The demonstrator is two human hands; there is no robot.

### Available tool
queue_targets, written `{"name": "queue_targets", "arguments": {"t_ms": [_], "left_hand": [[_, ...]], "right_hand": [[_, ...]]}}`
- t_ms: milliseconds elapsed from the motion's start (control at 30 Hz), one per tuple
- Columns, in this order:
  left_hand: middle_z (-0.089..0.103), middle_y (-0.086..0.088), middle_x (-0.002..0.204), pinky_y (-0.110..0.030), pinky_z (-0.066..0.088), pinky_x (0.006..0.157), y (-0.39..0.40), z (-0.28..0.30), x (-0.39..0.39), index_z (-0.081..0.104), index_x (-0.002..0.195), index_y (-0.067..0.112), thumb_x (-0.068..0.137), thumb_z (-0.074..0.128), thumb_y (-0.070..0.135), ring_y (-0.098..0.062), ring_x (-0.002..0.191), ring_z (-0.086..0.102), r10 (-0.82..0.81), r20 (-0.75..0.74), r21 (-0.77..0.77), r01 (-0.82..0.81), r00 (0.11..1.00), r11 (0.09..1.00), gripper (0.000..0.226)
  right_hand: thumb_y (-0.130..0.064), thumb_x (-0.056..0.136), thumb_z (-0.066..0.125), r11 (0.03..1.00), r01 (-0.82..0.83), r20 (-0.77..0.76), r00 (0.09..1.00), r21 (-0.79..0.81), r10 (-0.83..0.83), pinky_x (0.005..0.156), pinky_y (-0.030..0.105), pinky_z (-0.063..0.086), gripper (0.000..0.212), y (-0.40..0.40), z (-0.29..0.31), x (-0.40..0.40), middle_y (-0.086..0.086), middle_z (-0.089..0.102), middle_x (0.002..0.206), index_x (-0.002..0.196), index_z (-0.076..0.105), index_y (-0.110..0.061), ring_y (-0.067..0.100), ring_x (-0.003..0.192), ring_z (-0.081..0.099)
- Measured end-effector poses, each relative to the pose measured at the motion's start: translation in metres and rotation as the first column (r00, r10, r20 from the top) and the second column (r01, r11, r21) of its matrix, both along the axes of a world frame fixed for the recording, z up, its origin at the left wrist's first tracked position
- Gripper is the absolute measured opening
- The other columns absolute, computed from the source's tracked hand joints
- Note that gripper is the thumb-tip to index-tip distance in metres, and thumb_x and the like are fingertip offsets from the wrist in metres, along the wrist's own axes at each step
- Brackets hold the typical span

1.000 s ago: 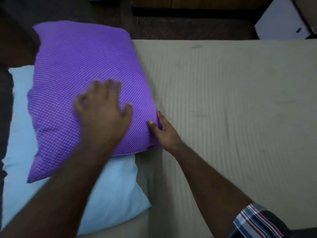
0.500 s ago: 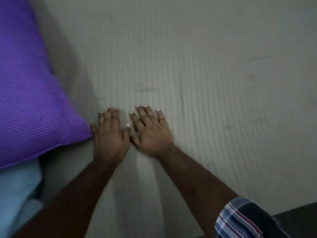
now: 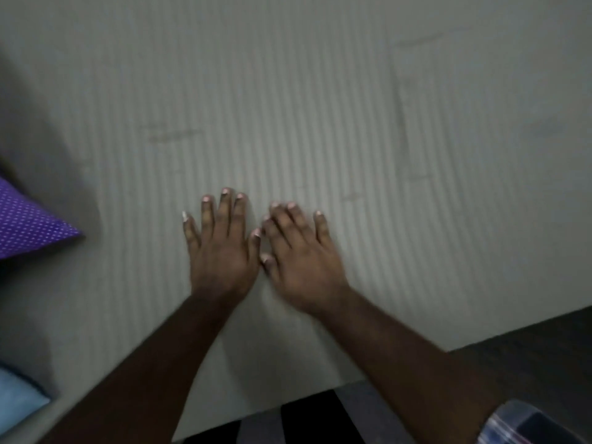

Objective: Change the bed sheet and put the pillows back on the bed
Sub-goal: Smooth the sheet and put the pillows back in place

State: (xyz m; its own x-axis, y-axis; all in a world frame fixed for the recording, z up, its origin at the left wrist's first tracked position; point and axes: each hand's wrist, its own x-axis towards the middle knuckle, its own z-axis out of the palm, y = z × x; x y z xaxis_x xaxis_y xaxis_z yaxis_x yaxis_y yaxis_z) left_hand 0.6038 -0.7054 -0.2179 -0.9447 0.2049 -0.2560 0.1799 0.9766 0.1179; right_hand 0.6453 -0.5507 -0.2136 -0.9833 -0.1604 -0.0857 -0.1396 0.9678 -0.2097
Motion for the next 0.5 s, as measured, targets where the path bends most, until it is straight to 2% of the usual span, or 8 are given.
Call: {"name": "queue_targets", "arguments": {"t_ms": [67, 167, 233, 333, 367, 400, 467, 500], "left_hand": [[0.017, -0.008, 0.167, -0.064, 0.008, 0.119, 0.000, 0.002, 0.014, 0.022, 0.159, 0.016, 0.103, 0.024, 0.050, -0.034, 0.154, 0.011, -0.017, 0.016, -0.022, 0.017, 1.000, 1.000, 0.066], [0.015, -0.010, 0.167, -0.066, 0.006, 0.119, 0.020, 0.003, 0.043, 0.020, 0.159, 0.015, 0.102, 0.024, 0.052, -0.036, 0.154, 0.008, -0.024, 0.033, -0.032, 0.025, 0.999, 0.999, 0.068], [0.017, -0.011, 0.167, -0.067, 0.005, 0.118, 0.042, 0.003, 0.065, 0.021, 0.159, 0.015, 0.102, 0.025, 0.053, -0.037, 0.153, 0.009, -0.034, 0.021, -0.023, 0.035, 0.999, 0.999, 0.069], [0.017, -0.007, 0.167, -0.064, 0.003, 0.120, 0.074, 0.012, 0.100, 0.022, 0.159, 0.016, 0.102, 0.025, 0.055, -0.036, 0.154, 0.011, -0.132, 0.044, 0.027, 0.131, 0.990, 0.991, 0.070], [0.018, -0.006, 0.166, -0.063, 0.005, 0.121, 0.081, 0.017, 0.111, 0.023, 0.159, 0.016, 0.103, 0.024, 0.053, -0.034, 0.154, 0.012, -0.175, 0.057, 0.059, 0.171, 0.983, 0.983, 0.068], [0.020, -0.005, 0.166, -0.062, 0.007, 0.121, 0.084, 0.022, 0.124, 0.025, 0.159, 0.016, 0.103, 0.022, 0.051, -0.033, 0.153, 0.015, -0.210, 0.068, 0.094, 0.204, 0.975, 0.975, 0.065], [0.028, -0.007, 0.164, -0.063, 0.014, 0.119, 0.077, 0.031, 0.144, 0.032, 0.156, 0.014, 0.102, 0.022, 0.045, -0.033, 0.151, 0.023, -0.207, 0.068, 0.111, 0.199, 0.976, 0.974, 0.063], [0.031, -0.009, 0.162, -0.064, 0.016, 0.118, 0.067, 0.032, 0.152, 0.035, 0.154, 0.012, 0.100, 0.024, 0.044, -0.035, 0.149, 0.027, -0.156, 0.058, 0.079, 0.151, 0.986, 0.985, 0.064]], "right_hand": [[-0.057, 0.099, 0.040, 1.000, -0.003, 0.007, 1.000, 0.010, 0.003, 0.118, 0.056, 0.019, 0.067, 0.027, -0.004, 0.025, 0.006, 0.030, 0.162, 0.153, 0.039, -0.018, 0.025, 0.151, 0.024], [-0.064, 0.098, 0.036, 0.967, 0.206, -0.012, 0.978, 0.147, -0.206, 0.119, 0.056, 0.018, 0.074, 0.112, -0.011, 0.043, 0.008, 0.031, 0.161, 0.154, 0.037, -0.015, 0.028, 0.150, 0.027], [-0.063, 0.099, 0.031, 0.898, 0.363, -0.018, 0.929, 0.249, -0.370, 0.118, 0.059, 0.020, 0.076, 0.172, -0.009, 0.053, 0.012, 0.031, 0.161, 0.153, 0.036, -0.011, 0.032, 0.149, 0.028], [-0.059, 0.099, 0.021, 0.780, 0.575, 0.015, 0.802, 0.247, -0.597, 0.115, 0.065, 0.020, 0.079, 0.212, 0.010, 0.063, 0.022, 0.026, 0.161, 0.154, 0.030, -0.003, 0.039, 0.149, 0.022], [-0.054, 0.099, 0.022, 0.778, 0.580, 0.004, 0.801, 0.241, -0.598, 0.113, 0.067, 0.023, 0.077, 0.203, 0.018, 0.066, 0.026, 0.027, 0.159, 0.152, 0.032, 0.000, 0.043, 0.147, 0.025], [-0.048, 0.099, 0.026, 0.817, 0.527, -0.037, 0.845, 0.234, -0.534, 0.110, 0.068, 0.027, 0.072, 0.182, 0.024, 0.075, 0.028, 0.031, 0.156, 0.149, 0.036, 0.002, 0.045, 0.144, 0.030], [-0.039, 0.100, 0.035, 0.936, 0.311, -0.107, 0.949, 0.166, -0.296, 0.107, 0.066, 0.033, 0.061, 0.119, 0.026, 0.105, 0.026, 0.039, 0.152, 0.145, 0.045, 0.000, 0.044, 0.140, 0.038], [-0.038, 0.099, 0.039, 0.977, 0.183, -0.077, 0.982, 0.107, -0.175, 0.108, 0.065, 0.032, 0.058, 0.087, 0.026, 0.123, 0.022, 0.040, 0.153, 0.145, 0.046, -0.004, 0.041, 0.142, 0.038]]}}
